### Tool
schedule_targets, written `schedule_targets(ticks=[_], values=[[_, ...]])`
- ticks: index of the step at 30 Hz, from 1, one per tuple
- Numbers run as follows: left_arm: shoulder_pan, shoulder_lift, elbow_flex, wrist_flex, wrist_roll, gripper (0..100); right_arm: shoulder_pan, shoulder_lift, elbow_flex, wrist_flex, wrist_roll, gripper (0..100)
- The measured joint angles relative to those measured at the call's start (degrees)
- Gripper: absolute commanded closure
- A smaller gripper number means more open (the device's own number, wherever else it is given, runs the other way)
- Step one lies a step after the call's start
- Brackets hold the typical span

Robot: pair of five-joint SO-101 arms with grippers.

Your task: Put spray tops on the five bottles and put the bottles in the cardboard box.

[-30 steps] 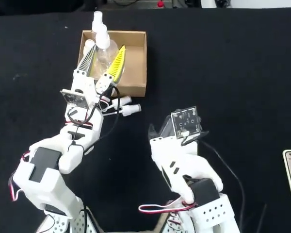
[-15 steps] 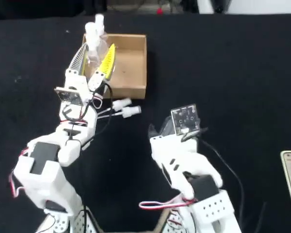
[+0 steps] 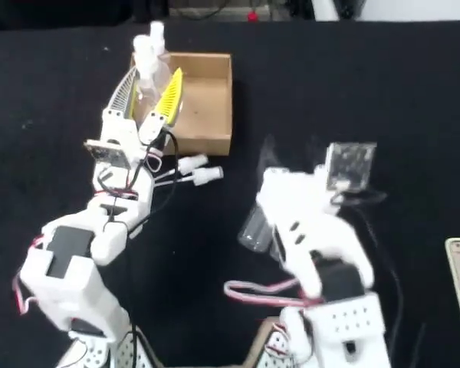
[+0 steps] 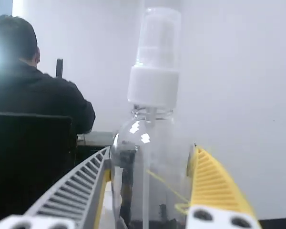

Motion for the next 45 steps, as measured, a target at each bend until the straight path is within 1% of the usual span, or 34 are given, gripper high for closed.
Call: schedule_targets(ticks=[2,6,11,15,20,21,24,26,29,36,45], values=[[0.0,0.0,0.4,-2.1,0.0,78,1.2,7.6,-4.4,-2.8,-1.5,73.4],[0.0,0.0,0.6,-1.9,0.1,78,2.7,24.6,-15.0,-6.2,-2.7,73.4],[0.0,0.0,0.6,-1.8,3.0,78,3.1,44.8,-26.1,-9.4,-2.7,73.4],[0.0,0.0,0.6,-1.8,3.4,78,5.1,60.0,-32.1,-14.1,-2.7,73.4],[0.0,0.0,0.6,-1.8,3.6,78,5.4,77.1,-41.2,-20.8,-2.7,73.7],[0.0,0.0,0.6,-1.8,3.6,78,5.4,80.3,-43.4,-21.2,-2.7,75.2],[0.0,0.0,0.6,-1.8,3.6,78,5.3,89.0,-50.0,-21.7,-2.7,83.9],[0.0,0.0,0.6,-1.8,3.6,78,5.4,93.6,-53.9,-21.7,-2.7,84.3],[0.0,0.0,0.6,-1.8,3.6,78,5.4,98.2,-58.0,-21.7,-2.1,79.9],[0.0,0.0,0.6,-1.8,3.6,78,4.0,105.7,-67.8,-17.3,4.2,78.7],[0.0,0.0,0.6,-1.8,3.6,78,1.6,114.4,-76.3,-17.0,14.1,78.7]])
